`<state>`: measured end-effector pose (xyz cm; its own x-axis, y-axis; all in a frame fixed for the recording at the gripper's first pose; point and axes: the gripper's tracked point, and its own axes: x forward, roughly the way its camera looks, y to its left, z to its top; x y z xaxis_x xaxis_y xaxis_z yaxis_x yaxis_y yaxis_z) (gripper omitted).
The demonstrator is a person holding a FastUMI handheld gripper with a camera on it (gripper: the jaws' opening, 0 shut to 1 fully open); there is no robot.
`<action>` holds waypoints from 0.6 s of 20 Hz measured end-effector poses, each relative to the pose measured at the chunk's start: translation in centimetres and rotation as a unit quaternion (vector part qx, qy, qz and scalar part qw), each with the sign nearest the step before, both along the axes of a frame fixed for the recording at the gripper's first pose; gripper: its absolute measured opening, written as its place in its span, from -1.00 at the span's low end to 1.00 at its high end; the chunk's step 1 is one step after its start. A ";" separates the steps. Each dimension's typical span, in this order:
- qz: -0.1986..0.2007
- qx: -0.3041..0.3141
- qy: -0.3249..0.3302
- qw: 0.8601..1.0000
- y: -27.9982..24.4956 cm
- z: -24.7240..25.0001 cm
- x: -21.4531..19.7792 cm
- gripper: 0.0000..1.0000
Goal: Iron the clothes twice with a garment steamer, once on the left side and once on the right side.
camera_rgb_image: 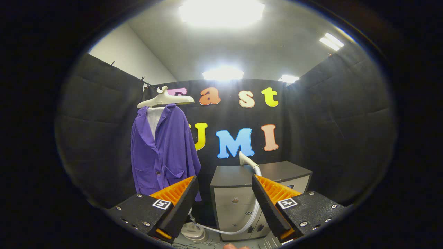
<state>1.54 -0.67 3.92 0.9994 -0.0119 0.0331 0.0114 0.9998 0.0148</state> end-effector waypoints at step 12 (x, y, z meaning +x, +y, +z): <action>-0.061 -0.017 0.040 0.997 -6.8 -1.2 7.9 0.91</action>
